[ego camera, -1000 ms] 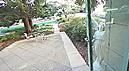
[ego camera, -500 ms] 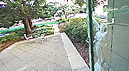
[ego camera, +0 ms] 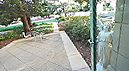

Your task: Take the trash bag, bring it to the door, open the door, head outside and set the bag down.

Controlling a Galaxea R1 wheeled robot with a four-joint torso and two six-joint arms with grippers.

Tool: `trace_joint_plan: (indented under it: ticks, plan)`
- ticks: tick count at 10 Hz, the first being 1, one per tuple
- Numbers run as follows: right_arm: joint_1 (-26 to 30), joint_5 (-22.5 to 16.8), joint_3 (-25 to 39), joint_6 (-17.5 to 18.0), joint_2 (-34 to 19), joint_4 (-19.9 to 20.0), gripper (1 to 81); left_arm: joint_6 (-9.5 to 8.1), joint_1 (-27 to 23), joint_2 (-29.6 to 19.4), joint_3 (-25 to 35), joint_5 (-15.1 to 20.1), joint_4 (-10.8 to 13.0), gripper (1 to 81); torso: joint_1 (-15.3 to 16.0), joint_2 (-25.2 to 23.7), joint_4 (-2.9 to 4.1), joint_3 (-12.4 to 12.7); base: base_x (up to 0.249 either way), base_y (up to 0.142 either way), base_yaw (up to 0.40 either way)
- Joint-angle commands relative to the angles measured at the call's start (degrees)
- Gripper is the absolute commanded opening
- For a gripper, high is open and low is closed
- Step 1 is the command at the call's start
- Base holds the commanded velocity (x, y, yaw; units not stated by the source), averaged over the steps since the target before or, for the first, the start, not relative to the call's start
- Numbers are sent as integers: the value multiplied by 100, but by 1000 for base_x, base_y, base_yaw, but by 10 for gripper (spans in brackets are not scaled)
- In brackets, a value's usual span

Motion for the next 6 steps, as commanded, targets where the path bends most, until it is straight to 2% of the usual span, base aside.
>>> trace_joint_plan:
  ticks: [1,6]
  plan:
    - [203,-353,39,-176,-42,-125,811,-5,-264,115,92,312,-13,10,-2,-2,0,0,133,0,0]
    - [203,-353,48,-176,-42,-125,811,-5,-264,107,92,312,-13,10,0,2,0,-2,131,0,0]
